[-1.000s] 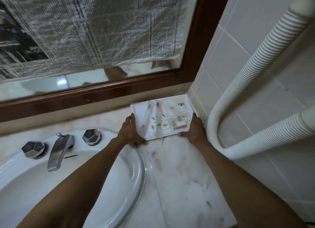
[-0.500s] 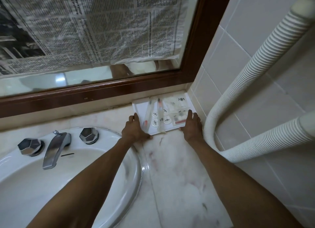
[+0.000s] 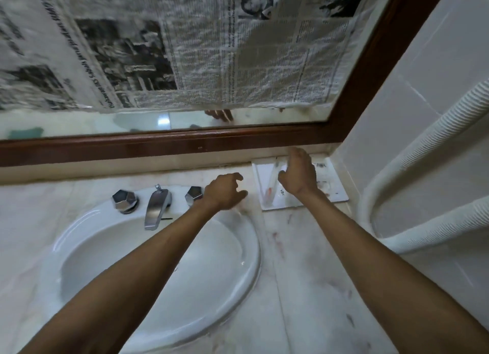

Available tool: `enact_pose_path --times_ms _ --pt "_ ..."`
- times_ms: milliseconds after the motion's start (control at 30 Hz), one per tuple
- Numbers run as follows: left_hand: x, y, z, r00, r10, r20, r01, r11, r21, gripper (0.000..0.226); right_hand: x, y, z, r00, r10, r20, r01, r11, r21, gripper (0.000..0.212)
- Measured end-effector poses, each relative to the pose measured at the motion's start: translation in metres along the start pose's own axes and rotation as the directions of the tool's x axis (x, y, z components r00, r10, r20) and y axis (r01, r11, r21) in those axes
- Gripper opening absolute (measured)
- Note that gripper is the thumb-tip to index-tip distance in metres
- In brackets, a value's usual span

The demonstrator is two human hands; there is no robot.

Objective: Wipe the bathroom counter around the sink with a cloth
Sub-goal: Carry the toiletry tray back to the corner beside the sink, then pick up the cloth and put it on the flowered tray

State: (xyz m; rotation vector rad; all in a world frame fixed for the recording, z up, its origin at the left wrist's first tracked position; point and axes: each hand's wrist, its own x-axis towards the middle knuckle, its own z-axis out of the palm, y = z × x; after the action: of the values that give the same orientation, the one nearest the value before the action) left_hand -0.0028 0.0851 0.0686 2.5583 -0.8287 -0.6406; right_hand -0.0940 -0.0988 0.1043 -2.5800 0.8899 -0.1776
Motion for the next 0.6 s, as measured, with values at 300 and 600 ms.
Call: enact_pose_path --times_ms 300,600 --pt "-0.124 -0.161 -0.100 0.946 -0.128 -0.299 0.081 0.983 -0.162 0.041 -0.051 -0.210 0.067 0.967 -0.250 0.055 0.233 0.947 0.220 0.053" --pt "-0.249 -0.355 -0.147 0.861 -0.343 -0.376 0.262 0.932 -0.250 0.040 -0.150 -0.391 0.182 0.866 -0.469 0.177 0.424 0.874 0.239 0.055"
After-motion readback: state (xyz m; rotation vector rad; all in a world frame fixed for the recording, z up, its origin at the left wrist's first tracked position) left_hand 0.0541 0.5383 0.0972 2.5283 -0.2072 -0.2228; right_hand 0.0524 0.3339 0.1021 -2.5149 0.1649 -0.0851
